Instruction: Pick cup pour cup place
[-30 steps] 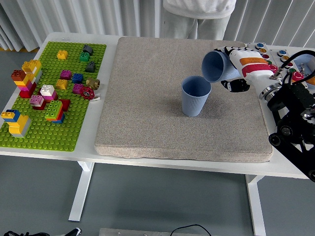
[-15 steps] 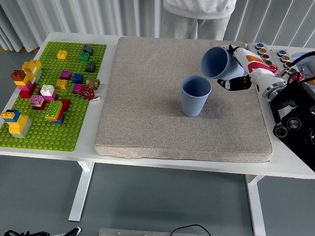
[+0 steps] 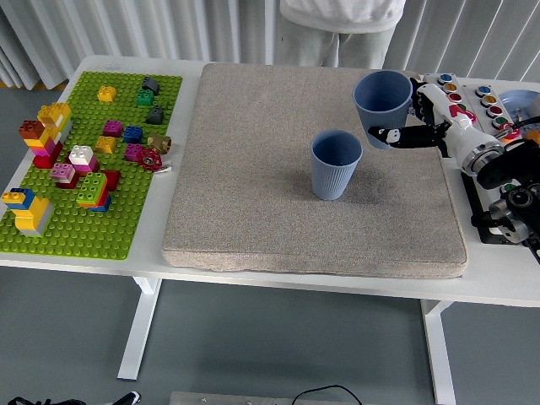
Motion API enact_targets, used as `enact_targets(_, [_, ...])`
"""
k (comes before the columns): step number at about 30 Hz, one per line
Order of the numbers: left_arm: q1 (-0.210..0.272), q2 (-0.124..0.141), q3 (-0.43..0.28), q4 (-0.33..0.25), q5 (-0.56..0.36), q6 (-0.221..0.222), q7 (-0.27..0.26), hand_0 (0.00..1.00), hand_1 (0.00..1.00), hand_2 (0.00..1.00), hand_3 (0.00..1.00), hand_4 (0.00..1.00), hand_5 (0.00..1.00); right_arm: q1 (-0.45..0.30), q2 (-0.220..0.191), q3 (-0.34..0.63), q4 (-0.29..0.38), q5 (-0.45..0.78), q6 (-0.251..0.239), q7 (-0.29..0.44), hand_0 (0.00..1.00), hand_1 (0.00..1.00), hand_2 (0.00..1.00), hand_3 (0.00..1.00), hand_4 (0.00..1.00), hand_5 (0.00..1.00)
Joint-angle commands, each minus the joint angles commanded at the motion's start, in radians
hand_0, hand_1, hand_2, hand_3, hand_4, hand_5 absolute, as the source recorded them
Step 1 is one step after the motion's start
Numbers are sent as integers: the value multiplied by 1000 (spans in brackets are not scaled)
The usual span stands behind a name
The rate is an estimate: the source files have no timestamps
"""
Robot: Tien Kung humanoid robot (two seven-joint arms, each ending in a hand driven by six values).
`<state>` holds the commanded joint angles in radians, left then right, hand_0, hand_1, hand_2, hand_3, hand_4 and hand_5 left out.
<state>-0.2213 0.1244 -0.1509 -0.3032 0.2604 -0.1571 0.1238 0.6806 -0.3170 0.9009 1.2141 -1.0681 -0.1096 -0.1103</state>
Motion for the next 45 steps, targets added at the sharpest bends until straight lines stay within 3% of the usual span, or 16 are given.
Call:
enact_targets(7, [2,0,-4,-1,6,0,3,782,821,836,763,496,998,-21,8,39,-18,61,31,1,865,734,638,700,710,121])
enact_targets(24, [-1,-4,3,1,-3,-1,-2,783,821,836,764,496,998,-100,5,140,0,20,41,-12,864,734,637,699,712,128])
enact_targets(45, [-2,-7,-1,2,8,-4,0,783,822,837,764,496,998,-237,-22,208,117,-23,55,-25,868,733,633,700,712,148])
